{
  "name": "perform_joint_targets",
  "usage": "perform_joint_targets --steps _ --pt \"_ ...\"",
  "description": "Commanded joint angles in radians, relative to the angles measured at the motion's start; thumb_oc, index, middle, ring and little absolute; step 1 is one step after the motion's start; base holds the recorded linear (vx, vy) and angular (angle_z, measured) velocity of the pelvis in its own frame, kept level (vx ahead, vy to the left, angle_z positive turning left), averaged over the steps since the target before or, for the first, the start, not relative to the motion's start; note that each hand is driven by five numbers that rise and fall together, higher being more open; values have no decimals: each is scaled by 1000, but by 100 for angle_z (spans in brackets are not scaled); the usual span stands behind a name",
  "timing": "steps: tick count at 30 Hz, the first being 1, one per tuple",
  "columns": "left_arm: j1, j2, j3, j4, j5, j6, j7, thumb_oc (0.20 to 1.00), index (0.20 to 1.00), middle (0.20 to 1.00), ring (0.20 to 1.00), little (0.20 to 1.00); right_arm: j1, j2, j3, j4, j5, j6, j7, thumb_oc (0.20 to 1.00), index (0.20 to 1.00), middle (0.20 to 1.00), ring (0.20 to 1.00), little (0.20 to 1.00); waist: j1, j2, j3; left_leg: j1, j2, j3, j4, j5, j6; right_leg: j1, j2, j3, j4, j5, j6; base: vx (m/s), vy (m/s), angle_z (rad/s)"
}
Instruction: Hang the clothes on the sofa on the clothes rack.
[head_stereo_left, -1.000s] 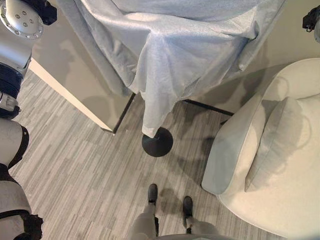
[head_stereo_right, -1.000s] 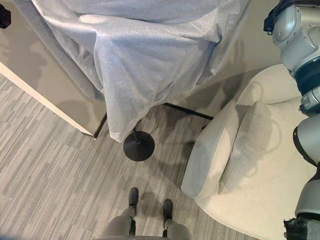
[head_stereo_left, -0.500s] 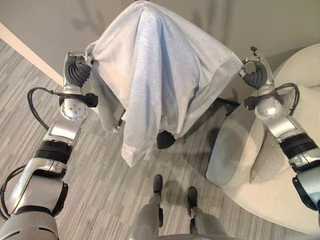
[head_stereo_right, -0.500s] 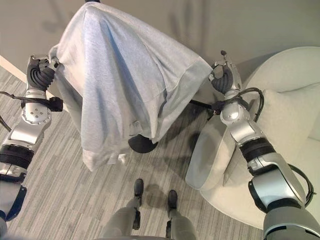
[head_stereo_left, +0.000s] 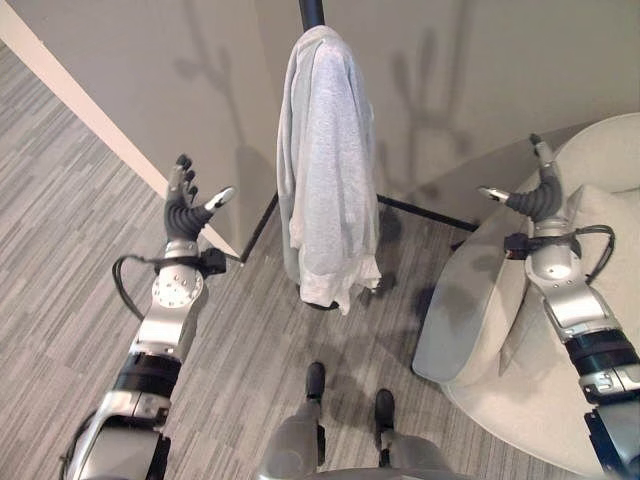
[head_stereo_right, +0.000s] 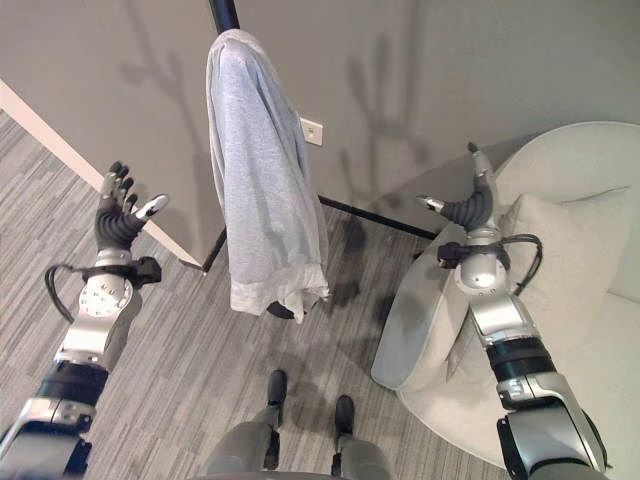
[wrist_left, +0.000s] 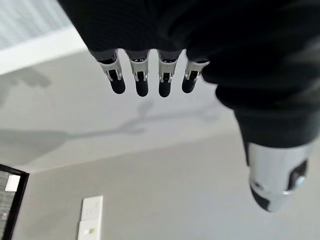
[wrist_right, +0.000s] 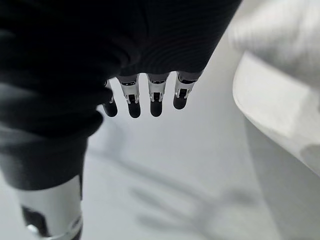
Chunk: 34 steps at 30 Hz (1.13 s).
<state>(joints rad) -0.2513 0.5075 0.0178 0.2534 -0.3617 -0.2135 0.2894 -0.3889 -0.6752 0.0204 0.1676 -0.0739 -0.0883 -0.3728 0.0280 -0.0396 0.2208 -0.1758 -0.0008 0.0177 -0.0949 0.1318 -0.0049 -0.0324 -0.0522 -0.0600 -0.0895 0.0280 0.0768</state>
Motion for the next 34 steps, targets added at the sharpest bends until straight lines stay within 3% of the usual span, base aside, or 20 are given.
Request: perform_joint_targets --steps 1,3,5,6,9,10,15,16,18,19,21,23,24,26,30,34 --pt "10 -3 31 -8 -50 -46 -33 1000 1000 1000 1000 1000 26 -72 -43 -49 -54 -57 2 1000 1000 1000 1000 1000 -5 -14 -115 114 17 78 8 -143 -54 15 -51 11 2 -26 71 0 0 0" --pt "114 -21 90 -34 -31 -42 -68 1000 1000 1000 1000 1000 151 -83 -189 -179 -39 -98 33 1000 1000 1000 1000 1000 -22 -13 -125 122 16 86 8 -149 -51 20 -55 16 2 -25 74 41 36 -1" --pt "143 -42 106 -26 -67 -40 -79 1000 1000 1000 1000 1000 196 -77 -234 -213 -35 -105 37 1000 1000 1000 1000 1000 -25 -15 -128 125 16 89 8 -151 -49 20 -57 17 2 -23 75 20 38 -4" --pt "199 -79 147 14 -79 -37 -104 1000 1000 1000 1000 1000 289 -42 -338 -261 -30 -118 46 1000 1000 1000 1000 1000 -35 -14 -133 130 14 98 8 -155 -44 22 -60 23 2 -20 78 22 54 -15" --pt "242 -105 172 77 -77 -26 -109 1000 1000 1000 1000 1000 361 -23 -415 -266 -46 -118 29 1000 1000 1000 1000 1000 -46 -14 -135 133 13 107 8 -159 -40 18 -62 30 2 -17 80 13 43 -13" --pt "279 -116 187 170 -61 -14 -131 1000 1000 1000 1000 1000 444 26 -501 -248 -23 -115 21 1000 1000 1000 1000 1000 -62 -15 -134 132 12 115 8 -160 -36 12 -66 38 2 -9 83 2 25 -16" --pt "320 -137 173 344 -9 15 -161 1000 1000 1000 1000 1000 572 113 -580 -149 8 -98 2 1000 1000 1000 1000 1000 -86 -19 -132 130 11 131 8 -159 -29 0 -68 53 3 3 88 8 24 -16" --pt "337 -147 151 410 29 33 -191 1000 1000 1000 1000 1000 626 142 -593 -49 21 -82 -1 1000 1000 1000 1000 1000 -99 -21 -126 129 12 137 8 -157 -26 -8 -68 59 4 9 92 14 23 -6" --pt "342 -154 127 456 50 35 -198 1000 1000 1000 1000 1000 640 155 -587 35 56 -87 -3 1000 1000 1000 1000 1000 -103 -21 -126 129 12 142 8 -158 -24 -11 -69 65 4 12 93 -14 15 -14" --pt "343 -157 91 508 82 43 -211 1000 1000 1000 1000 1000 644 173 -539 217 133 -89 22 1000 1000 1000 1000 1000 -108 -24 -122 125 13 149 8 -155 -22 -20 -68 71 6 19 94 -36 -2 -26" --pt "341 -159 72 541 106 44 -216 1000 1000 1000 1000 1000 627 174 -507 342 191 -106 41 1000 1000 1000 1000 1000 -110 -25 -120 123 13 155 8 -154 -23 -25 -68 75 6 22 94 -20 6 -19" --pt "330 -162 23 627 164 59 -229 1000 1000 1000 1000 1000 598 211 -384 615 301 -98 132 1000 1000 1000 1000 1000 -110 -27 -113 127 15 161 8 -154 -27 -25 -68 77 8 24 95 -14 4 -11" --pt "329 -162 25 629 164 58 -230 1000 1000 1000 1000 1000 592 208 -381 623 304 -103 135 1000 1000 1000 1000 1000 -111 -28 -113 124 15 162 8 -151 -27 -28 -68 79 7 27 95 -17 -6 -8" --pt "315 -170 3 690 158 62 -238 1000 1000 1000 1000 1000 593 274 -249 775 349 -78 227 1000 1000 1000 1000 1000 -107 -29 -111 123 16 162 8 -146 -31 -30 -68 79 9 29 95 -10 -17 -8" --pt "286 -181 -47 734 167 58 -238 1000 1000 1000 1000 1000 573 364 -93 886 381 -49 324 1000 1000 1000 1000 1000 -98 -26 -109 130 14 154 8 -144 -33 -24 -70 73 13 25 93 3 -9 -1" --pt "269 -194 -85 744 164 54 -242 1000 1000 1000 1000 1000 553 407 6 899 369 -38 354 1000 1000 1000 1000 1000 -90 -20 -110 136 11 152 8 -145 -33 -18 -70 66 14 21 91 0 0 0"
